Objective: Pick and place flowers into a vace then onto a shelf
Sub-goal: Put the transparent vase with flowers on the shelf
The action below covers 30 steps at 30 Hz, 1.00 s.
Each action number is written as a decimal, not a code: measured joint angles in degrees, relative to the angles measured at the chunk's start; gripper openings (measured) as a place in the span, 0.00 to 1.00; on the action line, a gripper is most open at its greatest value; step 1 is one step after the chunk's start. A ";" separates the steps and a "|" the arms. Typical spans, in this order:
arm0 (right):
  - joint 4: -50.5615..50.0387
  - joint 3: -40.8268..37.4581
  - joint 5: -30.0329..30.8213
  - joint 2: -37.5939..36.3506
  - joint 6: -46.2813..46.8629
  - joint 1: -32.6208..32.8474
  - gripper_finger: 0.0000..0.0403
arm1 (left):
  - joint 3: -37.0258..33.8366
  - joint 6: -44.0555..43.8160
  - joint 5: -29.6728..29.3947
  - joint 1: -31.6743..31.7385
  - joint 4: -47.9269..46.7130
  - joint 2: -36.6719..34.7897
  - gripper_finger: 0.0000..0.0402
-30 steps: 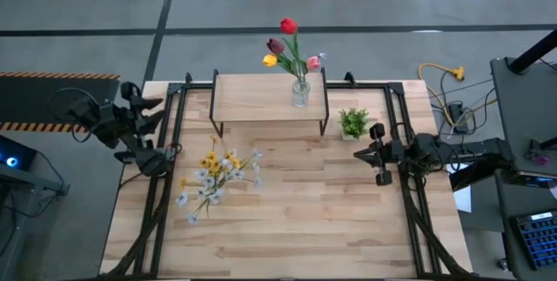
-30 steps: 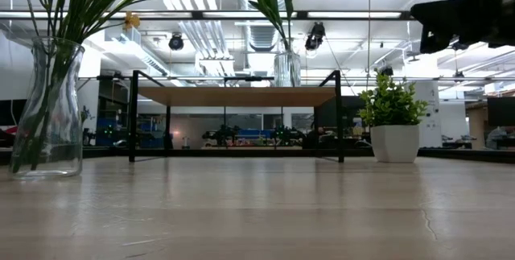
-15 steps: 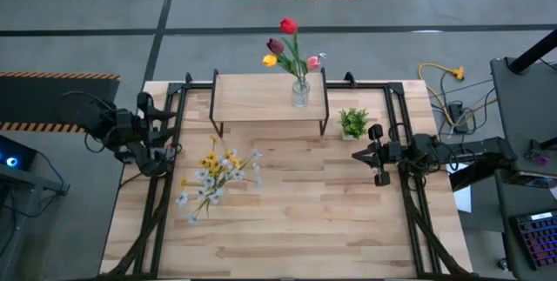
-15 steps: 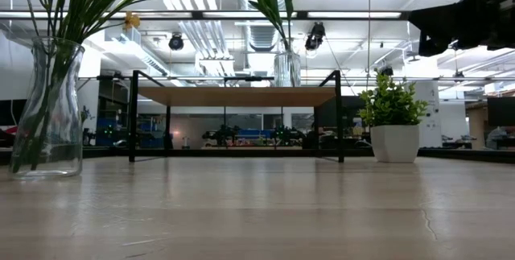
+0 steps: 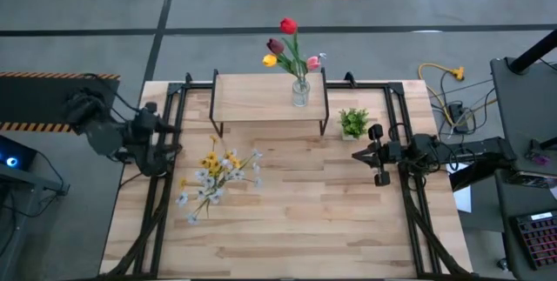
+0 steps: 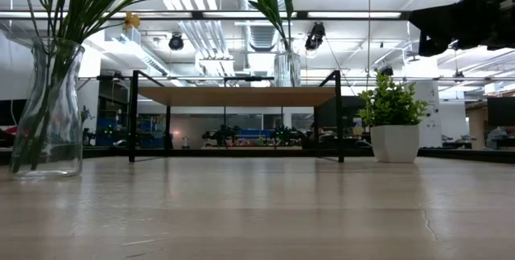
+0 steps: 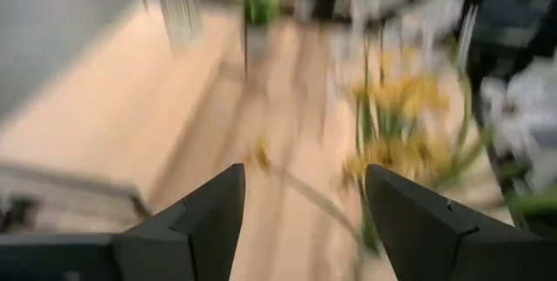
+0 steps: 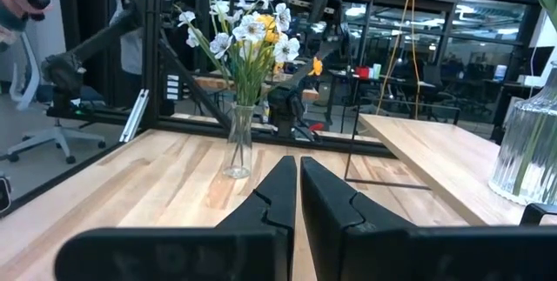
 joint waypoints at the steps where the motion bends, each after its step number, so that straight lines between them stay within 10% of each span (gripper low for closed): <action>1: -0.02 0.00 0.00 0.01 0.00 0.00 0.03 | 1.86 -3.40 1.82 0.00 -3.81 2.23 0.55; 8: -0.17 0.00 0.00 0.01 0.00 0.00 0.03 | 8.27 -16.26 8.56 0.00 -18.13 14.05 0.54; 30: -0.24 0.04 -0.02 0.03 1.50 0.00 0.03 | -4.47 -30.76 20.44 -0.30 -14.61 21.41 0.51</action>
